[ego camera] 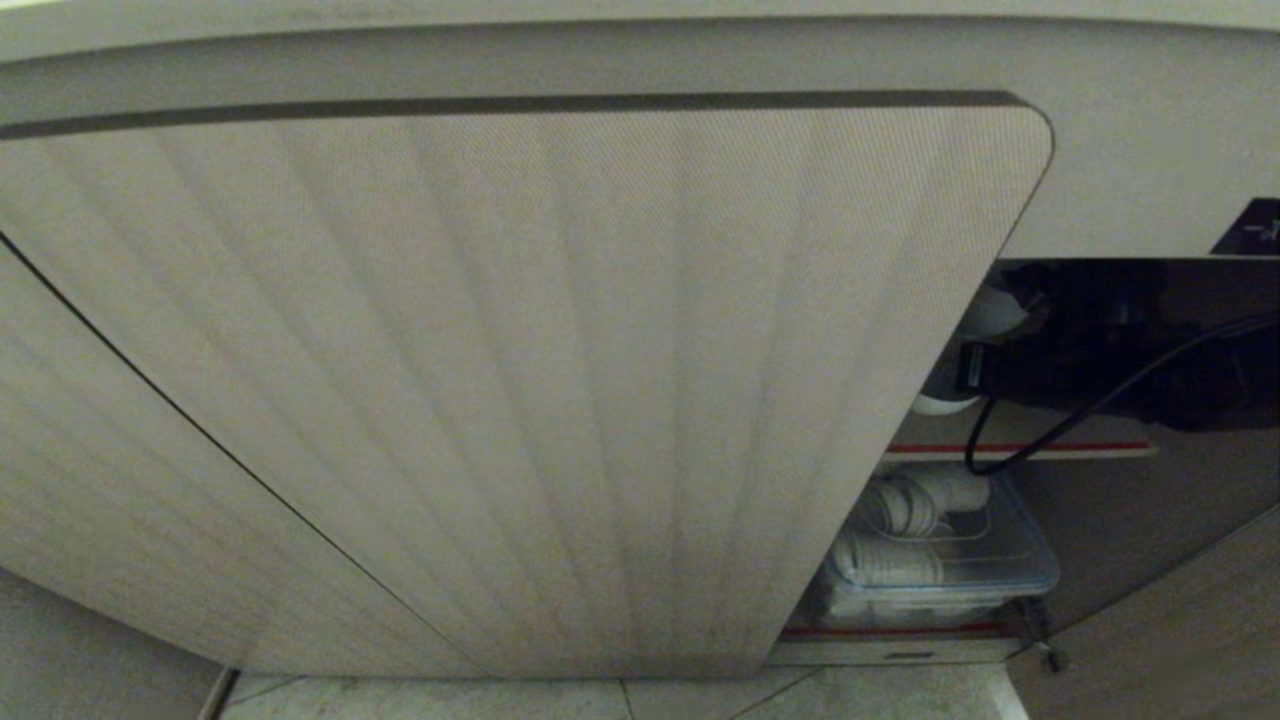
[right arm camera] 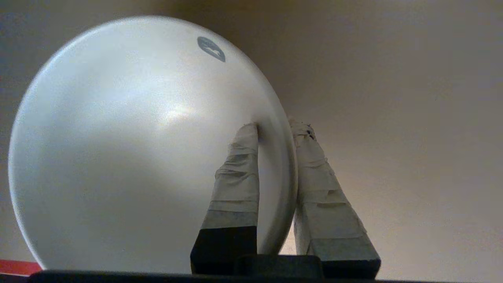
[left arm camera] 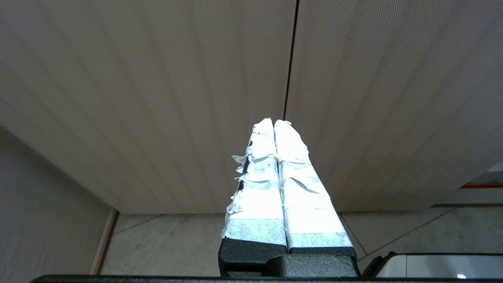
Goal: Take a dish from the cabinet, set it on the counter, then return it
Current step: Take the bowl from the cabinet
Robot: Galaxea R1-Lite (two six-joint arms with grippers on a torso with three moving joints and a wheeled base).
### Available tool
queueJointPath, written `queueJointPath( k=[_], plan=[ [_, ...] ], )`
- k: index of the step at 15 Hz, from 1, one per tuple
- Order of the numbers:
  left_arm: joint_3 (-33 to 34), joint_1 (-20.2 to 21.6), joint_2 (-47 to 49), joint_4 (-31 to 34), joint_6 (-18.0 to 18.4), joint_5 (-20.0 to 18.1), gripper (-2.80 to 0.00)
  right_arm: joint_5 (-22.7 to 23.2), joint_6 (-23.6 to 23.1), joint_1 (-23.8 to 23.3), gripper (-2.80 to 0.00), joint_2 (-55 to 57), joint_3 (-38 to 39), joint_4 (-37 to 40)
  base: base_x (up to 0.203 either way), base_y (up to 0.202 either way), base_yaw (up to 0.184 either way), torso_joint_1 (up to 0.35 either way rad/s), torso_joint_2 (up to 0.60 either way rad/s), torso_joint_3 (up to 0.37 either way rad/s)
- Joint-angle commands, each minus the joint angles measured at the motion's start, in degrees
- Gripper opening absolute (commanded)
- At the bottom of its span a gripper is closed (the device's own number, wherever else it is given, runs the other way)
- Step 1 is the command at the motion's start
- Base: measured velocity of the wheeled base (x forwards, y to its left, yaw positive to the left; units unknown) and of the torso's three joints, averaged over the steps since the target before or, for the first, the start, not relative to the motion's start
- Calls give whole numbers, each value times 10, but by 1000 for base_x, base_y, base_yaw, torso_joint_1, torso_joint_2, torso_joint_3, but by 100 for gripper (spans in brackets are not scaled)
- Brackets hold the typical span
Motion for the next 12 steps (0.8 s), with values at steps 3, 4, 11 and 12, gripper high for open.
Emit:
queueJointPath(
  k=[3,4,11,12],
  plan=[
    [0,0,0,0,0,0,-280,1,1,0,-280,-9,20,0,0,0,0,0,0,0],
    [0,0,0,0,0,0,-280,2,1,-1,-280,-13,26,0,0,0,0,0,0,0],
    [0,0,0,0,0,0,-280,1,2,0,-280,-29,72,-32,0,0,0,0,0,0],
    [0,0,0,0,0,0,-280,1,2,0,-280,-29,78,-45,0,0,0,0,0,0]
  ],
)
